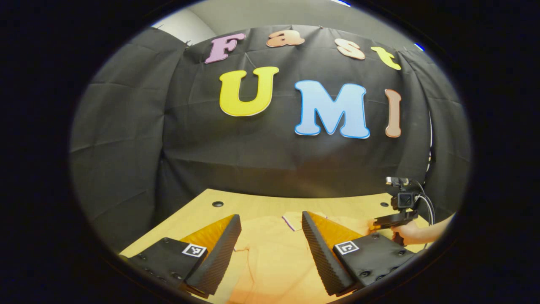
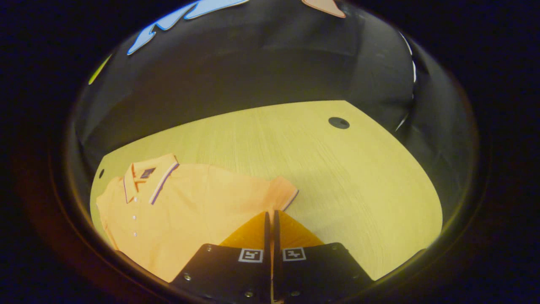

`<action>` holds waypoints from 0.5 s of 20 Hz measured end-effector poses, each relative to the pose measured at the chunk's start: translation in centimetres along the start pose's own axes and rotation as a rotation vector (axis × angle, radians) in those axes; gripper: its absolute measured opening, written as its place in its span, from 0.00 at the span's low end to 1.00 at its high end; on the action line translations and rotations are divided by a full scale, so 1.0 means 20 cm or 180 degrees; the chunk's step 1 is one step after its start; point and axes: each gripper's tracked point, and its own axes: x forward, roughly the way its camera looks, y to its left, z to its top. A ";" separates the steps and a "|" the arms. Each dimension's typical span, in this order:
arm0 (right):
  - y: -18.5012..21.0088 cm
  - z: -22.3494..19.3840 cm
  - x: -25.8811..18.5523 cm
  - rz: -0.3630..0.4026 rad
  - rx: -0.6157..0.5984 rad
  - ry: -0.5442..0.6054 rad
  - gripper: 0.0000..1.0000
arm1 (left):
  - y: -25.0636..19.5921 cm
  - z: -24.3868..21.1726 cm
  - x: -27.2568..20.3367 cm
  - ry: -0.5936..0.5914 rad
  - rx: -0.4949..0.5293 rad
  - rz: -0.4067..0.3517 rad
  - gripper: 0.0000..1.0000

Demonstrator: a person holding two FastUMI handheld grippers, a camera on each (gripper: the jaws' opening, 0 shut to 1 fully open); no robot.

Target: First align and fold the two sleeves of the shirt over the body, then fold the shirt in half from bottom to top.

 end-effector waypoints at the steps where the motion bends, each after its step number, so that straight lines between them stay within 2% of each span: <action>1: 0.03 0.04 -0.04 0.0031 -0.0073 -0.0082 0.02 | 0.00 0.01 0.00 -0.0014 -0.0005 -0.0004 0.94; 6: 0.24 0.18 -0.21 0.0311 -0.0358 -0.0348 0.02 | 0.01 0.02 -0.02 -0.0043 0.0039 -0.0004 0.94; 10: 0.40 0.15 -0.23 0.0417 -0.0543 -0.0358 0.02 | 0.06 0.02 -0.01 -0.0076 0.0041 -0.0033 0.94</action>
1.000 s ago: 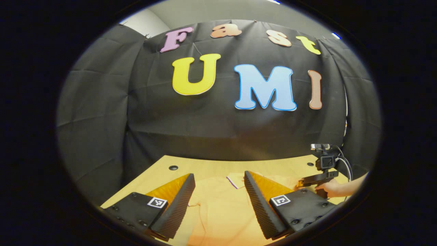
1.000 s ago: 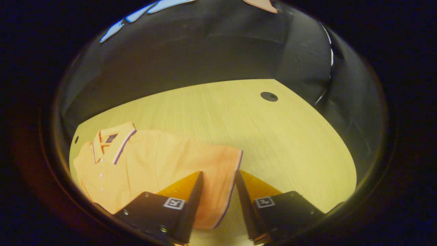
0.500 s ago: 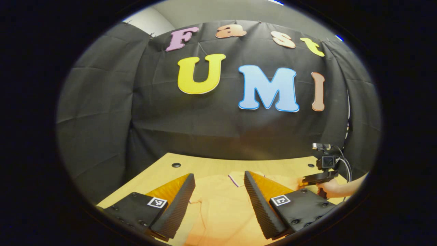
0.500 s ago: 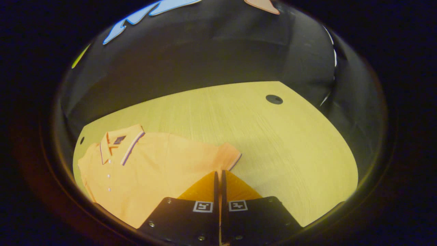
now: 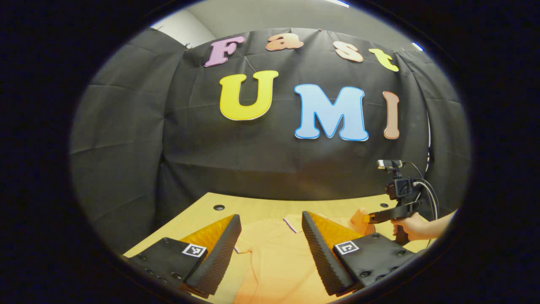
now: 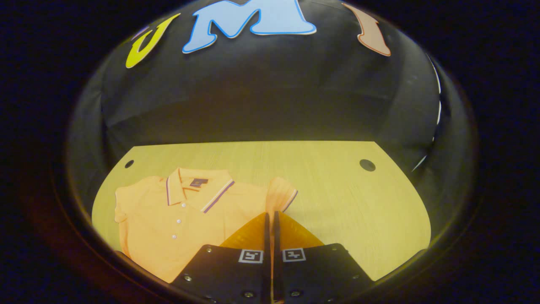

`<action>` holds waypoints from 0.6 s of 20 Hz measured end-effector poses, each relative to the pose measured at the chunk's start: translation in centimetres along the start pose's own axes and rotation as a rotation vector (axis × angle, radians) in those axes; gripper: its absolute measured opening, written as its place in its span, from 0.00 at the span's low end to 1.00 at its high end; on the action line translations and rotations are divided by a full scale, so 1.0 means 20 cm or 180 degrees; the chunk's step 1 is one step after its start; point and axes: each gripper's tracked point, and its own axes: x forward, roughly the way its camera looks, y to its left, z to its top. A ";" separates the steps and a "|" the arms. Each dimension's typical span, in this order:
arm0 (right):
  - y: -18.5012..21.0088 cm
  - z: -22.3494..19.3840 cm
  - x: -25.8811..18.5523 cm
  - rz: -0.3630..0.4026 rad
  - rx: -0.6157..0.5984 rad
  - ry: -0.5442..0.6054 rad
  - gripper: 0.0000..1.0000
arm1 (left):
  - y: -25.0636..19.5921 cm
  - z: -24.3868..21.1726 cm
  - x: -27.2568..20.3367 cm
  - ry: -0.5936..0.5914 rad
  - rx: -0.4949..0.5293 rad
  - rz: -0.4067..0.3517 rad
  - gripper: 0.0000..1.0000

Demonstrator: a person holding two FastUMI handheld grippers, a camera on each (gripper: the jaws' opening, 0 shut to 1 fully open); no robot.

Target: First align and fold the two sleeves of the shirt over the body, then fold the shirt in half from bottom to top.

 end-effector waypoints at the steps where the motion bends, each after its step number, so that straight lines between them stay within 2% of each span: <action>1: 0.04 -0.01 0.00 0.0028 -0.0024 0.0007 0.02 | 0.02 0.00 0.00 -0.0008 -0.0002 0.0009 0.94; 6: 0.26 -0.07 0.03 0.0205 -0.0118 0.0136 0.02 | 0.17 -0.03 -0.01 0.0023 -0.0059 0.0105 0.94; 12: 0.36 -0.15 0.08 0.0141 -0.0205 0.0326 0.05 | 0.28 -0.05 0.07 0.0034 -0.0039 0.0080 0.95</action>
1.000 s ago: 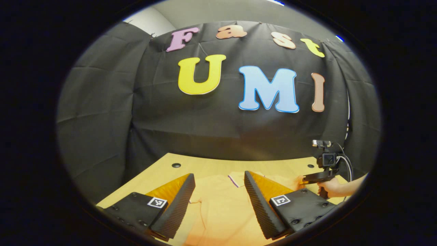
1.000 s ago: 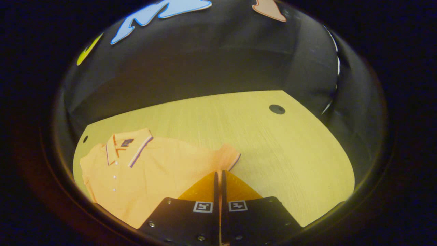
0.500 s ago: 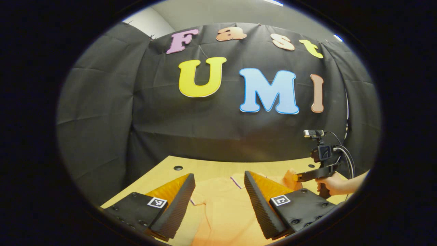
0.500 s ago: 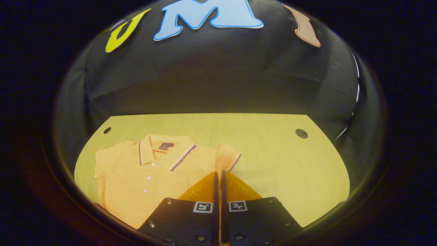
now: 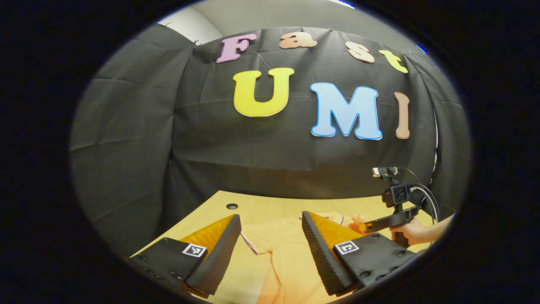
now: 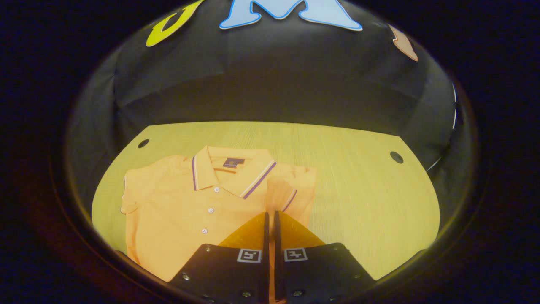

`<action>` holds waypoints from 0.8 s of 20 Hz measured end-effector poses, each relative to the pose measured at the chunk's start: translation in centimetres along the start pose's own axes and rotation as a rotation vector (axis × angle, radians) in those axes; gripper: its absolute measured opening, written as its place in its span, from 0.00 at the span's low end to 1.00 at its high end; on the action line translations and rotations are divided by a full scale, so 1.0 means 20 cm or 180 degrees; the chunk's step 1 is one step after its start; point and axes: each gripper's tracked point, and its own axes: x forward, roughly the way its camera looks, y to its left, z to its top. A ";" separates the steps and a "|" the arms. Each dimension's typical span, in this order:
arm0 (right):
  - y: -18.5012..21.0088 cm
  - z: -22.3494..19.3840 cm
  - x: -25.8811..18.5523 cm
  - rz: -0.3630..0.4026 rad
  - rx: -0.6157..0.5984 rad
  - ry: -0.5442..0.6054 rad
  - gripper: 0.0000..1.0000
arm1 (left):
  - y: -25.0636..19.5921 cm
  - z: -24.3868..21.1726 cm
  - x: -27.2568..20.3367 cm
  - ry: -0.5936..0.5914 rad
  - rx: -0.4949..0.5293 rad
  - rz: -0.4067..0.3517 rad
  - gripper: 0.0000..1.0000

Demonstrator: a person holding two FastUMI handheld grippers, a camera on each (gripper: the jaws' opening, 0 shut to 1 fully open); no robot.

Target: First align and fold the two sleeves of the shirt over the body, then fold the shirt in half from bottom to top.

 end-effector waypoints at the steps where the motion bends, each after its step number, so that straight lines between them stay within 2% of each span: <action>1: 0.00 -0.01 0.00 -0.0019 0.0001 0.0006 0.07 | 0.01 0.00 0.02 0.0008 0.0004 -0.0034 0.95; 8: 0.03 -0.01 -0.09 -0.0155 0.0150 -0.0020 0.19 | 0.03 -0.11 0.21 0.0161 -0.0063 -0.0370 0.95; 10: 0.04 0.00 -0.17 -0.0164 0.0227 -0.0083 0.38 | 0.03 -0.14 0.26 0.0205 -0.0059 -0.0439 0.95; 12: 0.06 0.00 -0.27 -0.0135 0.0269 -0.0159 0.50 | 0.06 -0.17 0.33 0.0243 -0.0032 -0.0438 0.95; 15: 0.08 0.02 -0.45 -0.0134 0.0211 -0.0329 0.91 | 0.07 -0.23 0.42 0.0313 -0.0056 -0.0419 0.96; 16: 0.09 0.04 -0.51 -0.0137 0.0181 -0.0401 0.95 | 0.08 -0.26 0.45 0.0359 -0.0074 -0.0399 0.96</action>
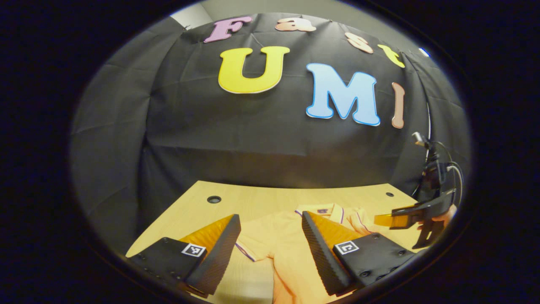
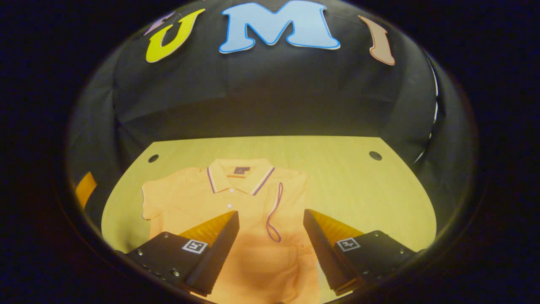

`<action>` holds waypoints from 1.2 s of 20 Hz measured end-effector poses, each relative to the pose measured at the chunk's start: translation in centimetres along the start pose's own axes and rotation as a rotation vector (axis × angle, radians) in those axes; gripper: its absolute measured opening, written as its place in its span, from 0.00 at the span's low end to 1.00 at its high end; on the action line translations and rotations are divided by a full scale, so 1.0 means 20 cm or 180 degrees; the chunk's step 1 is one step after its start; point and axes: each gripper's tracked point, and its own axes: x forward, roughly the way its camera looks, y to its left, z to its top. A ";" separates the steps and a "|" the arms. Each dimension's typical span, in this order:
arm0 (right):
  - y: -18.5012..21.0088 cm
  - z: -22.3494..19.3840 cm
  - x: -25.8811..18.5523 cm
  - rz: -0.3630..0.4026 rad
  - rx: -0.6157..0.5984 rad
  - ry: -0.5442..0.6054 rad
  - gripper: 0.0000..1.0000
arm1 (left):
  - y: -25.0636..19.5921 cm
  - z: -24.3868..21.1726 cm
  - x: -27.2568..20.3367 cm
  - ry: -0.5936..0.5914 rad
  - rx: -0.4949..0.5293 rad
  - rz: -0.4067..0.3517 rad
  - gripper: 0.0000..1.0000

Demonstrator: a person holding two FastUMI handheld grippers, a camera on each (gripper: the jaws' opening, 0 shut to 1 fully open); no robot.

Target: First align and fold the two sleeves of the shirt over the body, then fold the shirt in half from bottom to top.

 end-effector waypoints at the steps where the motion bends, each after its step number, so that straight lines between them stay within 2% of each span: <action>1: 0.01 0.03 -0.06 0.0017 -0.0017 -0.0078 0.95 | 0.02 -0.03 0.04 0.0040 -0.0023 0.0036 0.96; 8: 0.10 0.17 -0.49 0.0113 -0.0055 -0.0497 0.96 | 0.21 -0.29 0.28 0.0408 -0.0059 0.0371 0.94; 13: 0.17 0.17 -0.71 0.0135 -0.0138 -0.0652 0.95 | 0.33 -0.50 0.43 0.0757 -0.0125 0.0552 0.95; 18: 0.21 0.10 -0.86 0.0141 -0.0230 -0.0638 0.95 | 0.41 -0.62 0.58 0.0957 -0.0271 0.0694 0.95; 24: 0.20 0.03 -0.96 -0.0010 -0.0148 -0.0696 0.95 | 0.48 -0.71 0.72 0.1116 -0.0111 0.0775 0.94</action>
